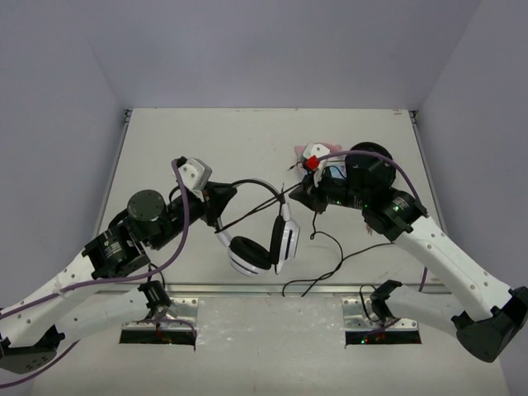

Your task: Wrap the headphones

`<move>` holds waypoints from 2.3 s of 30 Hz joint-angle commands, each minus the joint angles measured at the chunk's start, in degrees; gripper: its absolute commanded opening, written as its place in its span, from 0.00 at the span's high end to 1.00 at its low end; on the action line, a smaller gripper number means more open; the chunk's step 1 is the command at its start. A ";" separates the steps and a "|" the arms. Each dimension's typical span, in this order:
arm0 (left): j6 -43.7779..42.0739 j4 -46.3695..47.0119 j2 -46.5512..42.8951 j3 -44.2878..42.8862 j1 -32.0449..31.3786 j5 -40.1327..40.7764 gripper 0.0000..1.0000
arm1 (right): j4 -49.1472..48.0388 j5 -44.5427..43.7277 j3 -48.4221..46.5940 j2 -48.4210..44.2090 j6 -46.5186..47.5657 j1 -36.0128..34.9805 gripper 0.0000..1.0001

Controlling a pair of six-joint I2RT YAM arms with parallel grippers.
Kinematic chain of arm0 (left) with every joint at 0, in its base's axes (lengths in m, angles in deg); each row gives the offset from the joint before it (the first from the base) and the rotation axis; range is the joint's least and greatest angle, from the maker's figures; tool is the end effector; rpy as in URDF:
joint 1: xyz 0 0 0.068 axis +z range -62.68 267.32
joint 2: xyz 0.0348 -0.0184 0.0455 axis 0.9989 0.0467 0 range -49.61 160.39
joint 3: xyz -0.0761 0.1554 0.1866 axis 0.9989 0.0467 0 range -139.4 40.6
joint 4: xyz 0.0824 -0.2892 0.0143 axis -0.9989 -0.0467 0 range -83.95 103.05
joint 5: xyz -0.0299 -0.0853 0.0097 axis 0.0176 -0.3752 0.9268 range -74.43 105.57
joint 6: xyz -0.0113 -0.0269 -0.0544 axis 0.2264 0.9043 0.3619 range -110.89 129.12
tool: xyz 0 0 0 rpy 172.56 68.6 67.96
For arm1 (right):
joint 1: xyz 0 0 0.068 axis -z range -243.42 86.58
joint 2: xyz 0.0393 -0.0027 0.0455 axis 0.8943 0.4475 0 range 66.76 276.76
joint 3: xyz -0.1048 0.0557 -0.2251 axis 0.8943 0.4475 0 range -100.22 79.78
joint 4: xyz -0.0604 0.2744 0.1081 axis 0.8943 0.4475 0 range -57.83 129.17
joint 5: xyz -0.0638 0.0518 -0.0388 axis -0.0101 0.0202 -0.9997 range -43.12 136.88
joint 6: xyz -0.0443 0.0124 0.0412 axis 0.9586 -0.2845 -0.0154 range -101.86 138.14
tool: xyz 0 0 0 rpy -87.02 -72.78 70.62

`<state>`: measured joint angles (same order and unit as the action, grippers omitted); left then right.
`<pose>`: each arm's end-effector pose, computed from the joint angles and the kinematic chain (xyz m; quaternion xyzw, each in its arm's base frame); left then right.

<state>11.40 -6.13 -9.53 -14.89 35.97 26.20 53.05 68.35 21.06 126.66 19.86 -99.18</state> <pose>0.1396 -0.1607 0.3973 0.2442 0.6875 -0.2467 0.6378 0.2286 0.1857 0.3355 -0.3604 0.7382 0.3084 0.4797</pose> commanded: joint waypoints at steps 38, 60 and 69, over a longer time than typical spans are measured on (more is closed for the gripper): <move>29.17 17.06 -1.93 -13.95 -0.50 24.60 1.00 | -54.18 19.31 20.13 9.26 -25.88 -1.05 0.58; 28.05 26.64 13.97 -25.47 -0.50 58.52 1.00 | -65.63 14.56 20.75 19.03 -28.61 -18.10 0.73; 16.53 37.54 19.68 -24.24 1.42 62.67 1.00 | -50.71 5.79 17.17 17.71 -19.75 -27.50 0.99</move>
<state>31.64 19.53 8.50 -37.20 36.14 86.94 -5.61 79.48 41.89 145.89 -5.41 -123.80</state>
